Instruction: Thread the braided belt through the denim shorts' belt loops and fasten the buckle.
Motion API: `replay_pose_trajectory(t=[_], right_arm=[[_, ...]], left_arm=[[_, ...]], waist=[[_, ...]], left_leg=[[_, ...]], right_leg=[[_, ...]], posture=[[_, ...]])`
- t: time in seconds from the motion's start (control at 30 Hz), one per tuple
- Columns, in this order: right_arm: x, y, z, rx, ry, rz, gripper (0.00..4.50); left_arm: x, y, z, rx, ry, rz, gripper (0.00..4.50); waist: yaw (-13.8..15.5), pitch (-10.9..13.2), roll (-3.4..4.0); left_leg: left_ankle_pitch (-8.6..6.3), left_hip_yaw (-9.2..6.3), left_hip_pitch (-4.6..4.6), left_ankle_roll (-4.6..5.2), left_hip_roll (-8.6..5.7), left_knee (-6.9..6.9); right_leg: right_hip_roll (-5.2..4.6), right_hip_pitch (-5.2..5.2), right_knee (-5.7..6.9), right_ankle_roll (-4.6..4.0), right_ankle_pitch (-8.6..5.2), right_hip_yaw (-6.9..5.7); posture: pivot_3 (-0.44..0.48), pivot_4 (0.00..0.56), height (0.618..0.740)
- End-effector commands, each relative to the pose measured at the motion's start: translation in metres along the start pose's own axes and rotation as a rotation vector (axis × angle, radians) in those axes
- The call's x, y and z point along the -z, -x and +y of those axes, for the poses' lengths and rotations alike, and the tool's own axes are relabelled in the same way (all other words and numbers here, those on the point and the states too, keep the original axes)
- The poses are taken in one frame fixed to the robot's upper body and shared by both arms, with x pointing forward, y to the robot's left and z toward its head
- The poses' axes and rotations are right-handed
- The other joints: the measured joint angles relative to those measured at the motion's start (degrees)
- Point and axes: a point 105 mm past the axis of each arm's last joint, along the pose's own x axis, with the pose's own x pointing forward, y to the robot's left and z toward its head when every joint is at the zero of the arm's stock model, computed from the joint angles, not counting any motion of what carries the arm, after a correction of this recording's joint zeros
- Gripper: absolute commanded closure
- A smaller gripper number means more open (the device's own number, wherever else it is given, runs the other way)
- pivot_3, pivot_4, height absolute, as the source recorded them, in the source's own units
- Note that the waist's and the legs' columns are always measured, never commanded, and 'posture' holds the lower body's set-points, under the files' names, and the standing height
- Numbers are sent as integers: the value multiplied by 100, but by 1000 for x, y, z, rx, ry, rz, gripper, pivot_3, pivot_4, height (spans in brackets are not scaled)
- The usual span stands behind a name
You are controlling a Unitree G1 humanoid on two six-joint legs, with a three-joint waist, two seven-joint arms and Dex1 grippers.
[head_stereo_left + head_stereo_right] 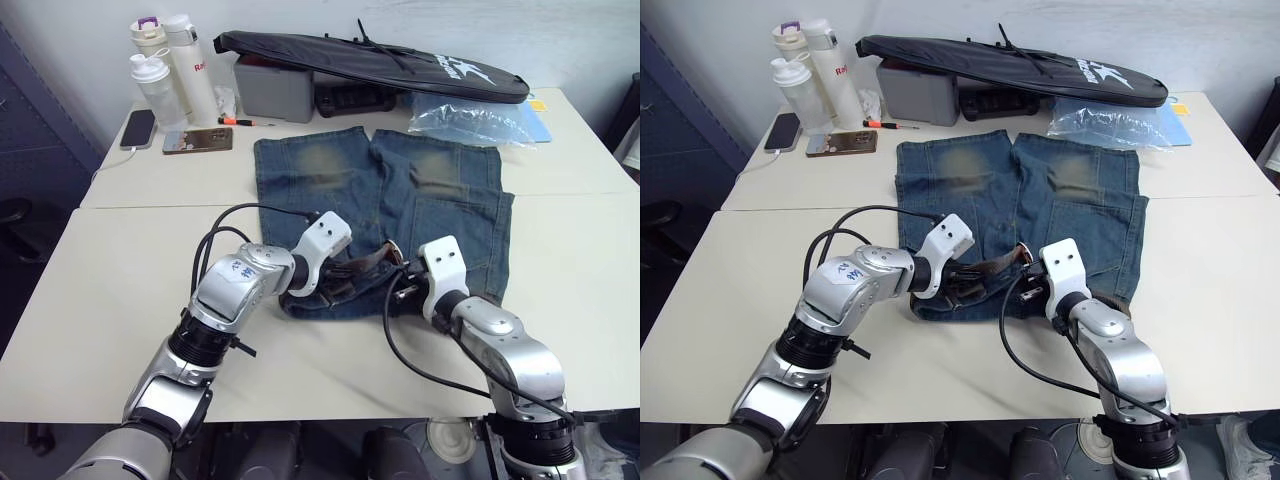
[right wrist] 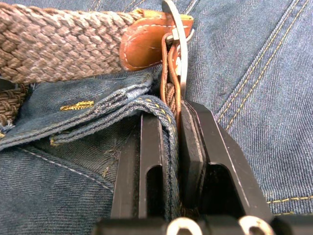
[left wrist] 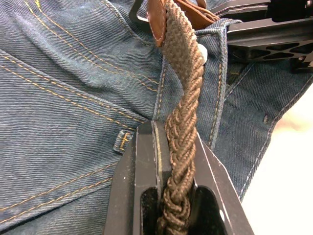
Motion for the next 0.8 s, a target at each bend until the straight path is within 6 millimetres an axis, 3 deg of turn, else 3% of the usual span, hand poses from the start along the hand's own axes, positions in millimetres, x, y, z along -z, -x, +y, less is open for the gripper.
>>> replay_pose_trajectory(t=[0.03,0.3,0.5,0.8], right_arm=[[-3,1,-9,43,-25,-10,4461],[-16,9,27,-165,11,-78,4461],[-10,19,45,-298,97,-54,4461],[-13,20,49,-398,352,-59,4461]], left_arm=[[-4,3,-2,1,-18,-27,4500],[-5,-2,-5,9,-20,-29,4500],[-9,-4,-2,6,-36,-34,4500],[-20,-14,-7,19,-52,-57,4500]], waist=[[0,0,0],[-5,0,0],[-6,0,0],[-3,5,-8]], left_leg=[[0,0,0,0,0,1],[0,1,1,0,0,-1],[0,4,1,0,2,-11],[-1,9,0,1,2,-6]], right_leg=[[0,0,0,0,0,0],[0,-1,0,0,0,1],[1,-3,-5,0,0,0],[1,0,-14,0,0,0]], posture=[[0,150,740],[0,150,740],[0,150,740],[0,150,740]])
